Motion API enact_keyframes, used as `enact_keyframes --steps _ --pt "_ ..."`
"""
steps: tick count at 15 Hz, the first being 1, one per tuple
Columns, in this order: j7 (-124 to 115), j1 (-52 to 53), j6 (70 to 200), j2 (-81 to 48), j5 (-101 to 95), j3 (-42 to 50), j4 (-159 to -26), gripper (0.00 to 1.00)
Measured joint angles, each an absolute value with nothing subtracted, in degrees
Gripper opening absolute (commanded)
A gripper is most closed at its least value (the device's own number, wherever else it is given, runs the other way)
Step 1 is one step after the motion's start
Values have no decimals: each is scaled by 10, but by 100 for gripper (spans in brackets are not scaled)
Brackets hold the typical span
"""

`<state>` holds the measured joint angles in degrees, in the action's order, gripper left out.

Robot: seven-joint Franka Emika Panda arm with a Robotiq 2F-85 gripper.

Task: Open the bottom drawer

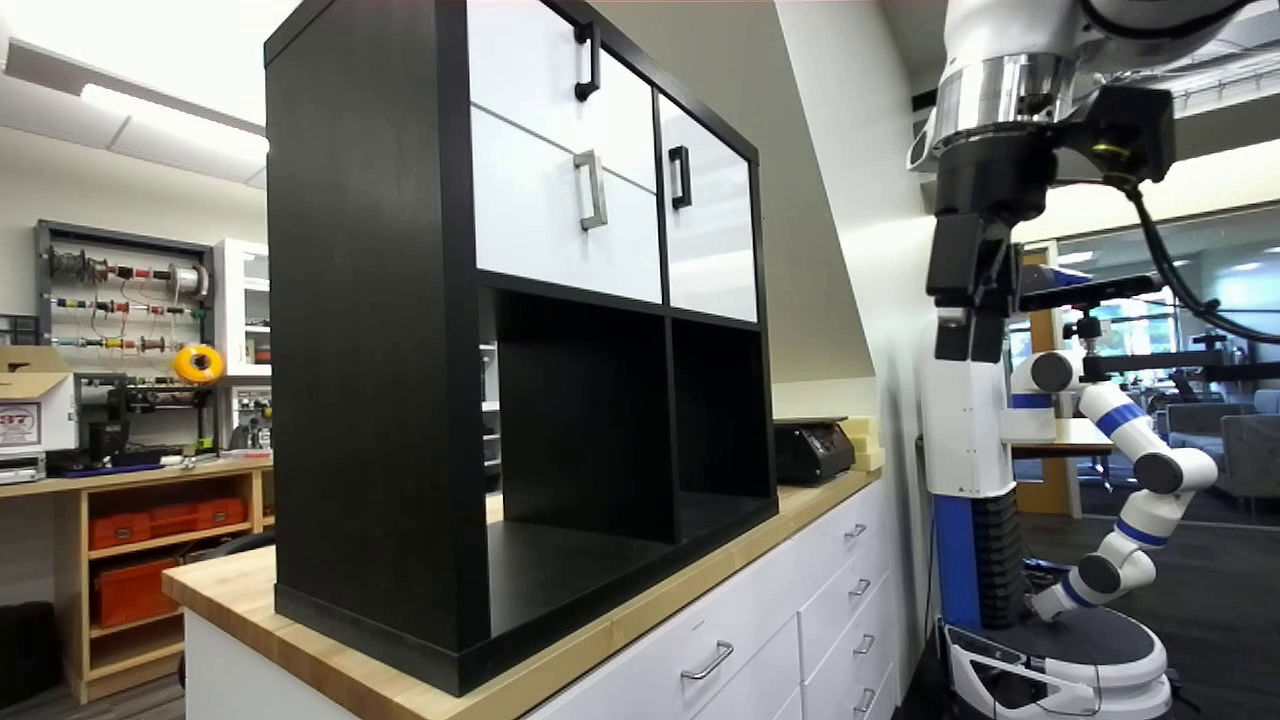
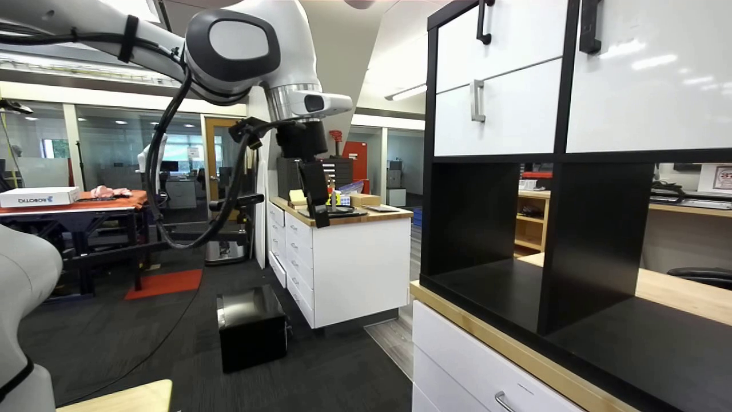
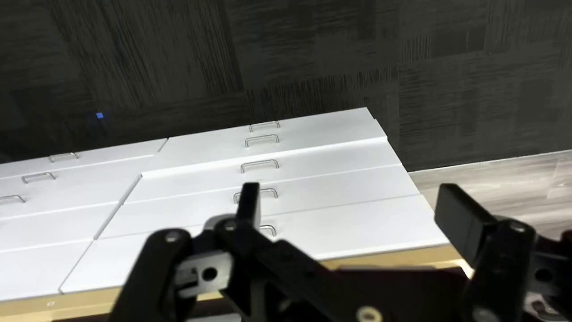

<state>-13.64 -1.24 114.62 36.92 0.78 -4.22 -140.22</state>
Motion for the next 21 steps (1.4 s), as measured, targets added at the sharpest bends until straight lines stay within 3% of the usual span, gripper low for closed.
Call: enact_keyframes --steps 12,21 --pt "-134 -13 1192 233 -32 -43 -1217 100" --pt "-134 -13 1192 224 -32 -43 -1211 100"
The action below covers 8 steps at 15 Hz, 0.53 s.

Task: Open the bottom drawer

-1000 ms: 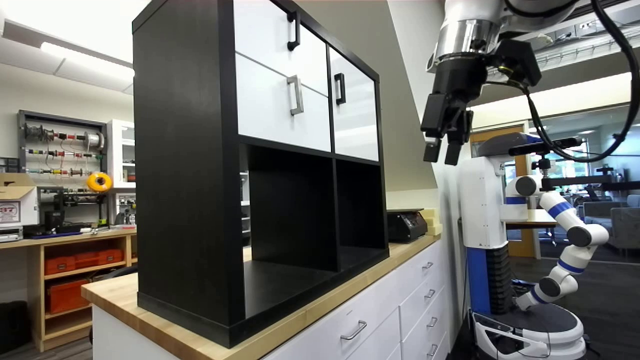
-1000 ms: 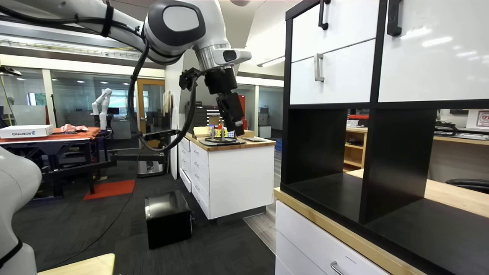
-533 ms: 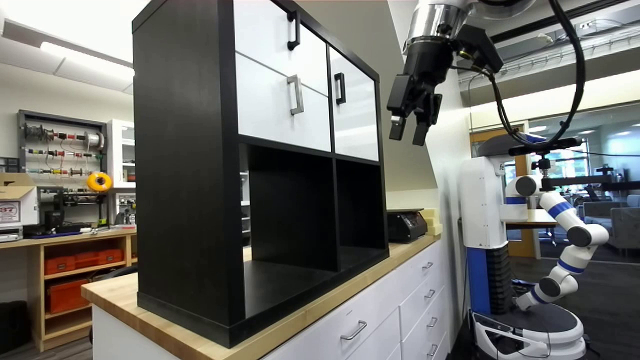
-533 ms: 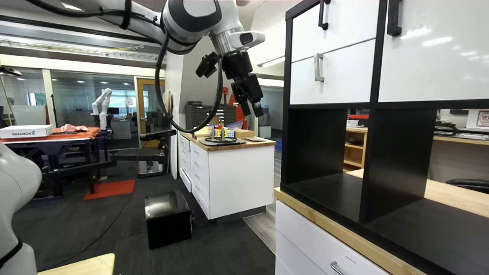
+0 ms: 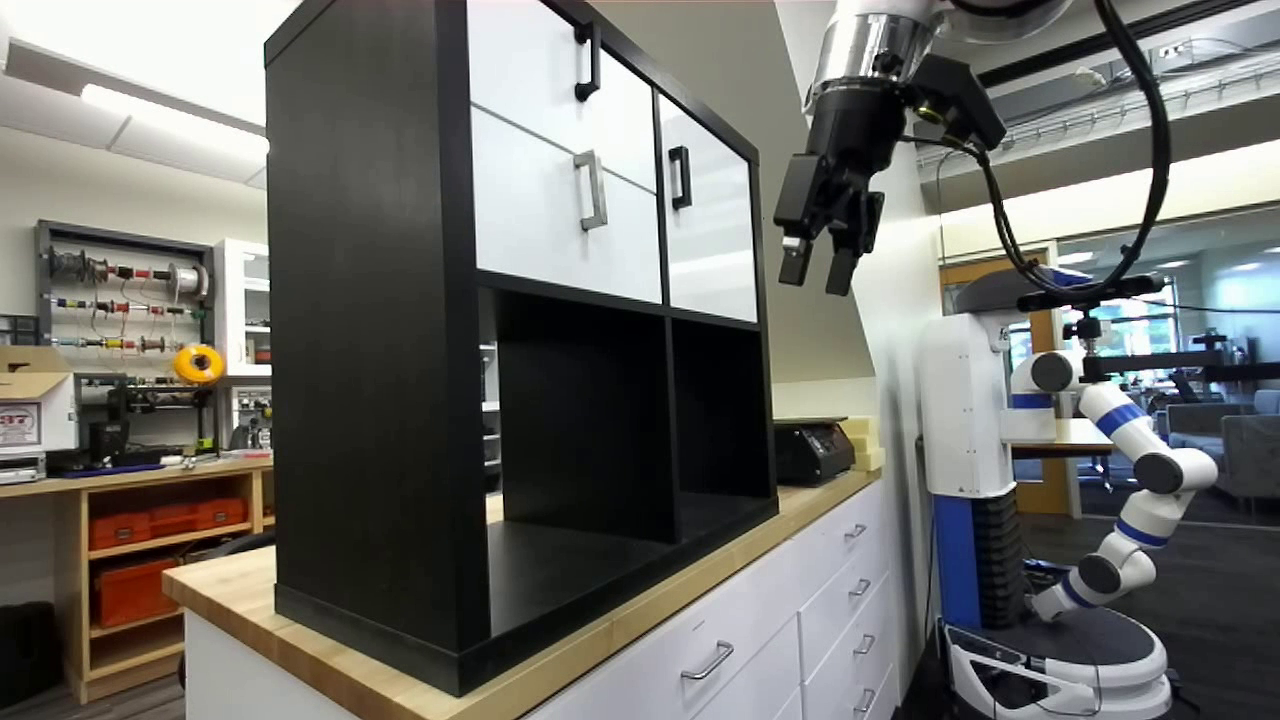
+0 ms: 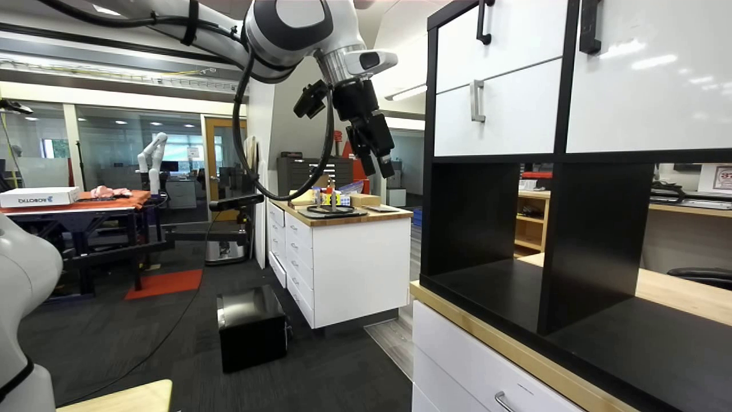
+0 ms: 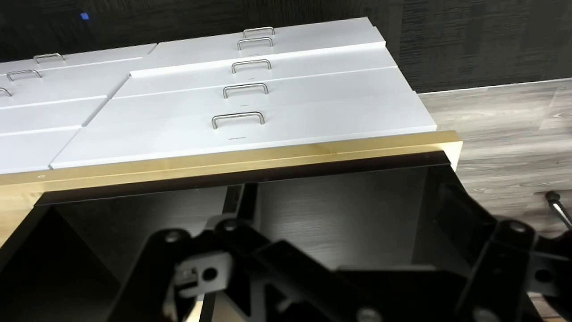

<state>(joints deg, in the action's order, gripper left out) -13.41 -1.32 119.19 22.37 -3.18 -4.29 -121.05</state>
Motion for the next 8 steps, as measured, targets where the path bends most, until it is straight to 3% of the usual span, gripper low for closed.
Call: enact_keyframes --steps 8 --pt "-134 -13 1223 211 -46 -43 -1193 100"
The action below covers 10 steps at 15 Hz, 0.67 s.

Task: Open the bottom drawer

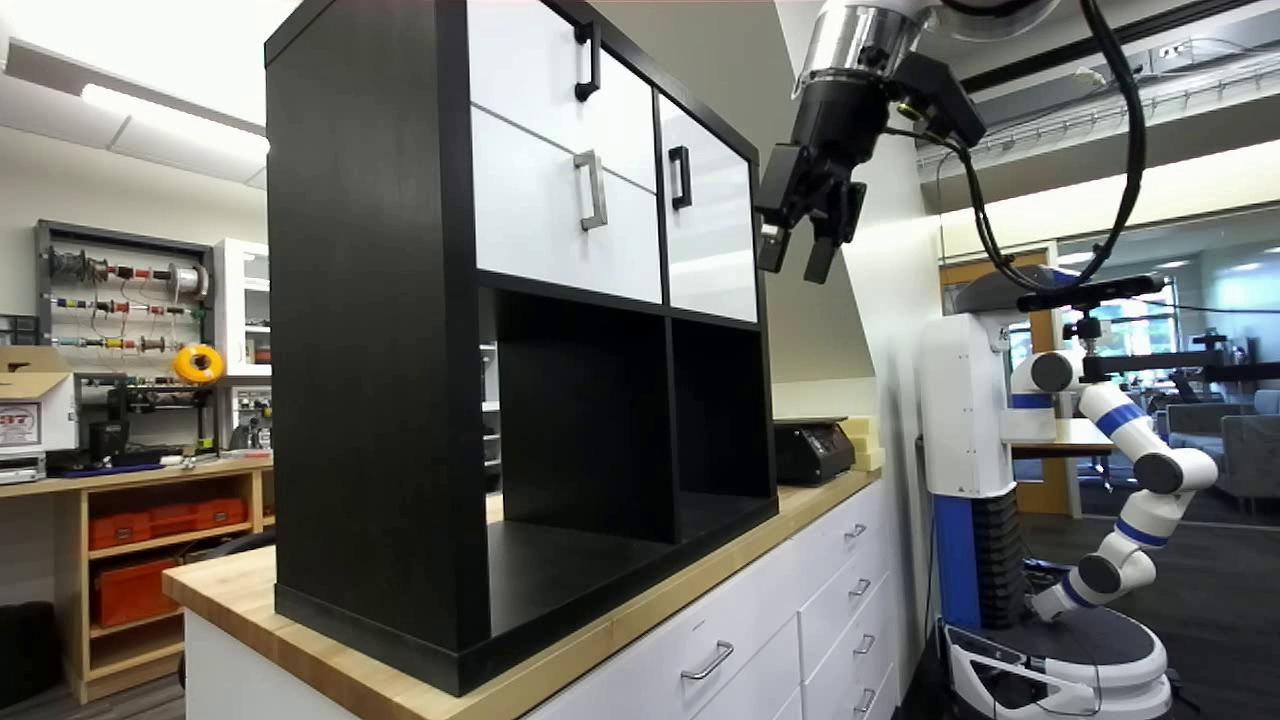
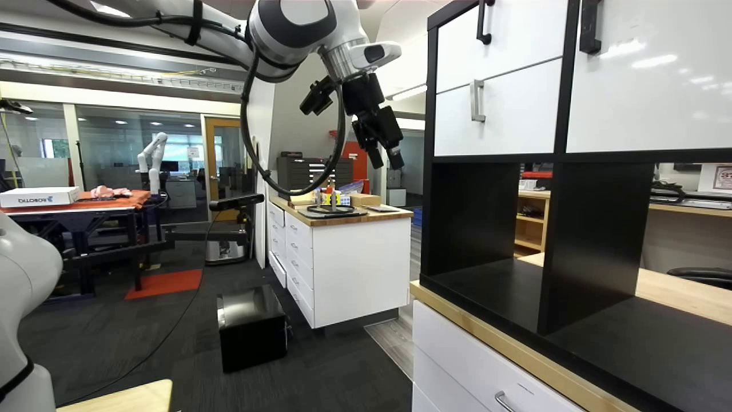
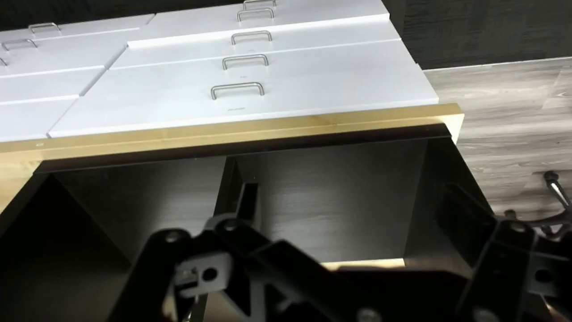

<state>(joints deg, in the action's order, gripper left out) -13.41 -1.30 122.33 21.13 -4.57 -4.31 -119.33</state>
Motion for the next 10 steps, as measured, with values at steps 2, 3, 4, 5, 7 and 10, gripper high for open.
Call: enact_keyframes --steps 2,3,4,5,7,10 --pt "-134 -13 1245 197 -58 -43 -1174 100" --pt "-134 -13 1256 188 -64 -43 -1162 100" --pt "-134 -13 1264 178 -69 -43 -1150 100" --pt "-134 -13 1270 167 -74 -43 -1138 100" --pt "-134 -14 1281 146 -84 -43 -1110 100" --pt "-134 -14 1290 115 -97 -43 -1065 100"
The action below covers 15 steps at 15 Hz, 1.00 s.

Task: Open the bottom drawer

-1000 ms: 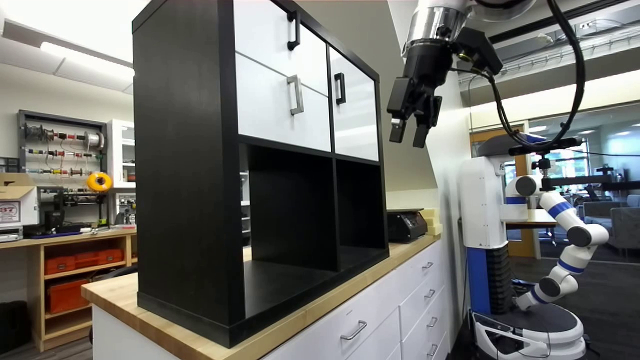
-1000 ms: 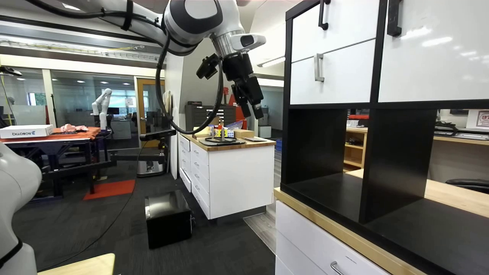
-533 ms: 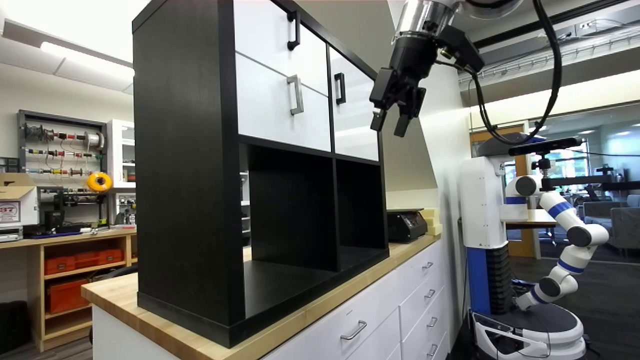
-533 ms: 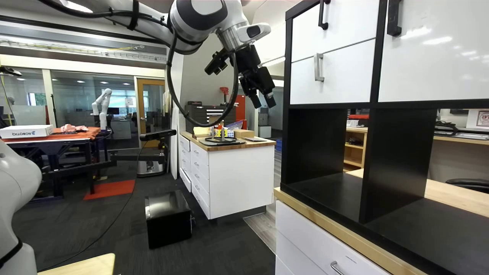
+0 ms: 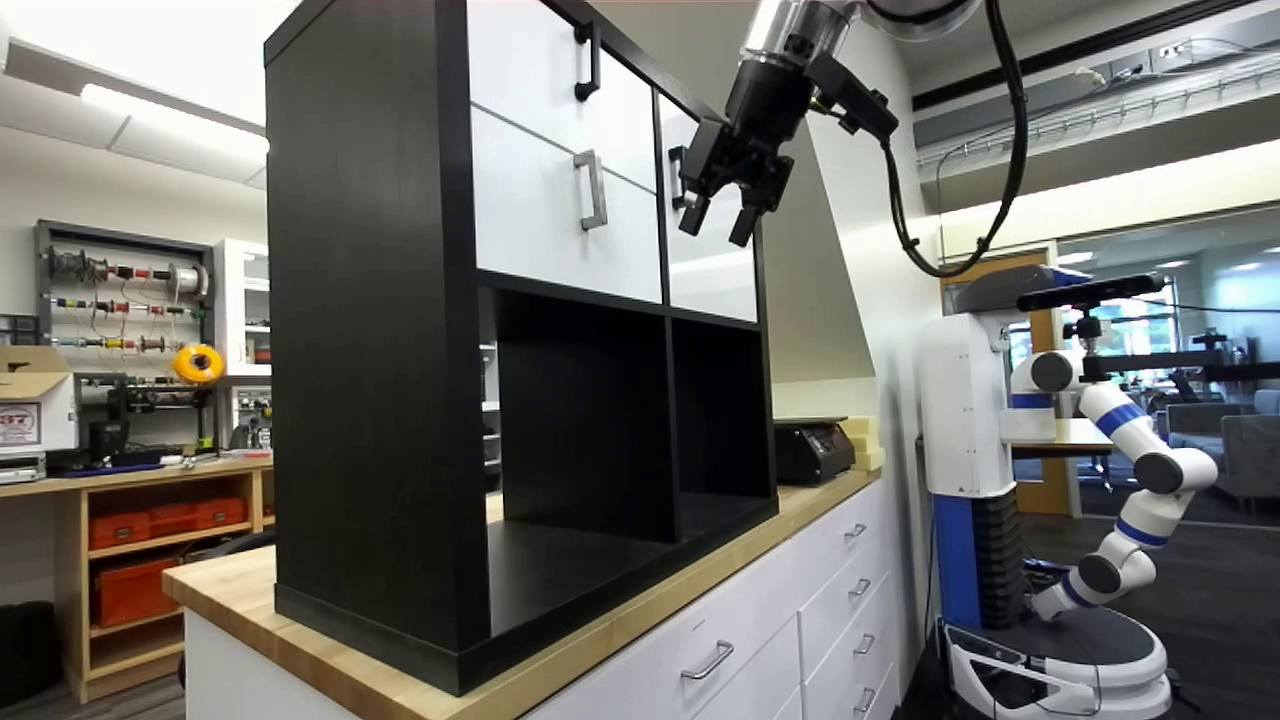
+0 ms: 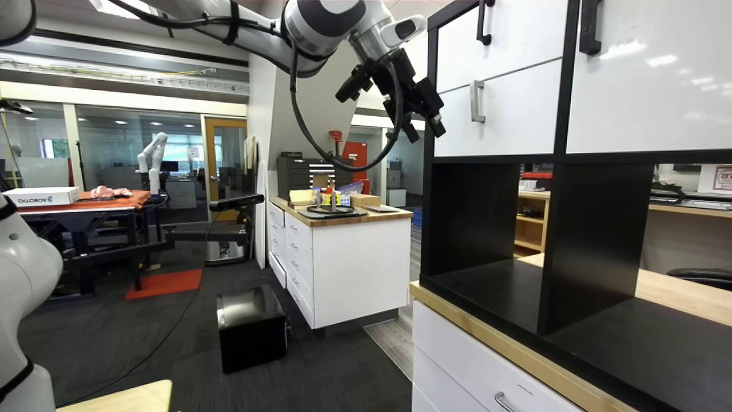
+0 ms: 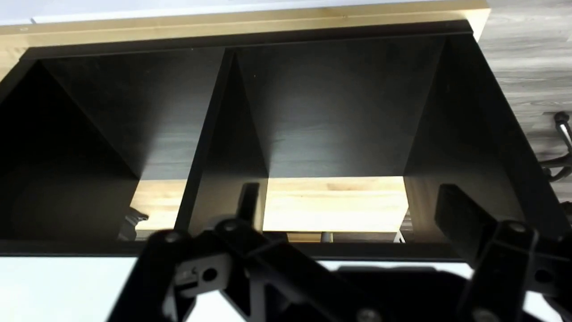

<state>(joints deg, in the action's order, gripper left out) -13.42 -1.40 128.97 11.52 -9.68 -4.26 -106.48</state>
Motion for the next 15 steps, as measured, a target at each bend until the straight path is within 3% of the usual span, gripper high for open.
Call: enact_keyframes --steps 15 --pt "-135 10 1300 -21 -120 -43 -850 100"
